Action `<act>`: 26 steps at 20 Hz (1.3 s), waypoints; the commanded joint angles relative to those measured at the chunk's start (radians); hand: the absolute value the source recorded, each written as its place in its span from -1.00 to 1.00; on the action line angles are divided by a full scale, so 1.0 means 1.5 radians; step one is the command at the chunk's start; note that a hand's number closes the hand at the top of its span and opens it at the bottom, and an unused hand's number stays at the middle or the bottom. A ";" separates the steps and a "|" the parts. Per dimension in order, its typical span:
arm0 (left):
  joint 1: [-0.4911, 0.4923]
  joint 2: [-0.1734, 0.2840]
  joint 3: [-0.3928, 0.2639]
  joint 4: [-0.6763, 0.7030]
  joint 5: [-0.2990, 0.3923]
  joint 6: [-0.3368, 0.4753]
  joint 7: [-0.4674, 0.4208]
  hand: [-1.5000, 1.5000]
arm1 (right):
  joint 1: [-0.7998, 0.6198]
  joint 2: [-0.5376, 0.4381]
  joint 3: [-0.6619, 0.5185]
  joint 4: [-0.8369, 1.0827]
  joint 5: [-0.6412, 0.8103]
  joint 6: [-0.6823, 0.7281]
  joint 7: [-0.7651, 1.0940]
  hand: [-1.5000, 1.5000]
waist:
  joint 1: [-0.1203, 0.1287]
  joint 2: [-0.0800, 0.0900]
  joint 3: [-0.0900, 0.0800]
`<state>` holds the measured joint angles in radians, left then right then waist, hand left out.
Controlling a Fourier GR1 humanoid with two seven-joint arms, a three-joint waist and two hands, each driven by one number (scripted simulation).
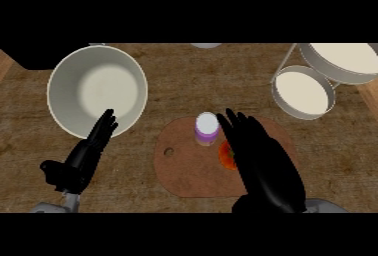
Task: Pick the tomato from the cutting board and place it in the tiered basket
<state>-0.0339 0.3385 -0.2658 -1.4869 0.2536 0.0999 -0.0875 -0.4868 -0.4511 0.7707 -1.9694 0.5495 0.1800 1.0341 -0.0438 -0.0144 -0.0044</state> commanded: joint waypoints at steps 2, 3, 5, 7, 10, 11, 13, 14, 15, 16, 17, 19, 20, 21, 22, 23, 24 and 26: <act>-0.014 -0.012 -0.002 0.037 -0.008 -0.022 -0.013 0.00 | -0.007 0.053 0.015 -0.100 0.030 0.094 0.212 -1.00 | 0.019 0.006 0.002; -0.077 -0.020 0.013 0.064 -0.001 -0.018 0.025 0.00 | 0.007 0.058 0.030 -0.103 0.072 0.063 0.206 -1.00 | 0.014 0.007 0.002; -0.054 -0.017 0.010 0.064 0.001 -0.037 -0.001 0.00 | -0.031 0.095 0.014 -0.064 0.106 0.065 0.226 -1.00 | 0.021 0.007 0.002; -0.057 -0.025 0.006 0.071 -0.007 -0.029 -0.008 0.00 | -0.015 0.076 0.022 -0.009 0.117 0.083 0.209 -1.00 | 0.022 0.008 0.001; -0.053 -0.015 0.022 0.079 -0.005 -0.036 -0.019 0.00 | 0.042 0.080 0.033 -0.001 0.135 0.077 0.220 -1.00 | 0.020 0.007 0.002; -0.049 -0.033 0.009 0.079 -0.014 -0.023 -0.019 0.00 | 0.050 0.063 0.011 0.013 0.130 0.078 0.193 -1.00 | 0.022 0.008 0.002; -0.064 -0.039 0.007 0.123 -0.029 -0.032 -0.040 0.00 | 0.043 0.110 0.002 0.046 0.132 0.077 0.192 -1.00 | 0.025 0.010 0.002; -0.058 -0.042 0.004 0.090 -0.030 -0.027 -0.031 0.00 | 0.071 0.124 0.024 0.056 0.154 0.056 0.179 -1.00 | 0.028 0.009 0.002; -0.087 -0.042 0.019 0.111 -0.015 -0.044 -0.021 0.00 | 0.094 0.095 -0.003 0.053 0.155 0.041 0.134 -1.00 | 0.024 0.010 0.003; -0.068 -0.032 0.023 0.096 -0.011 -0.053 -0.024 0.00 | 0.087 0.147 0.031 0.081 0.178 0.047 0.158 -1.00 | 0.029 0.009 0.003; -0.066 -0.061 0.005 0.099 -0.040 -0.022 -0.027 0.00 | 0.066 0.136 -0.025 0.070 0.156 0.079 0.138 -1.00 | 0.029 0.009 0.003; -0.067 -0.044 0.021 0.091 -0.031 -0.045 -0.016 0.00 | 0.090 0.119 -0.053 0.066 0.161 0.074 0.095 -1.00 | 0.029 0.009 0.003; -0.087 -0.051 0.032 0.109 -0.035 -0.041 -0.020 0.00 | 0.102 0.117 -0.055 0.084 0.177 0.056 0.062 -1.00 | 0.028 0.010 0.003; -0.068 -0.044 0.025 0.070 -0.031 -0.040 0.001 0.00 | 0.107 0.148 -0.023 0.091 0.216 0.050 0.111 -1.00 | 0.030 0.008 0.003; -0.103 -0.060 0.033 0.124 -0.037 -0.038 -0.019 0.00 | 0.118 0.138 -0.045 0.121 0.205 0.036 0.076 -1.00 | 0.026 0.010 0.003; -0.071 -0.067 0.027 0.157 -0.050 -0.042 -0.062 0.00 | 0.137 0.144 -0.026 0.067 0.225 0.058 0.108 -1.00 | 0.025 0.009 0.003; -0.062 -0.070 0.006 0.055 -0.057 -0.011 0.013 0.00 | 0.127 0.157 -0.048 0.103 0.227 0.050 0.096 -1.00 | 0.031 0.008 0.003; -0.067 -0.073 0.025 0.110 -0.054 -0.036 -0.030 0.00 | 0.135 0.156 -0.073 0.103 0.227 0.066 0.082 -1.00 | 0.028 0.009 0.003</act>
<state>-0.1439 0.2450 -0.2349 -1.3324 0.1857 0.0489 -0.1182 -0.2998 -0.2459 0.6929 -1.8246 0.8638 0.2307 1.0630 -0.0021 -0.0007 -0.0002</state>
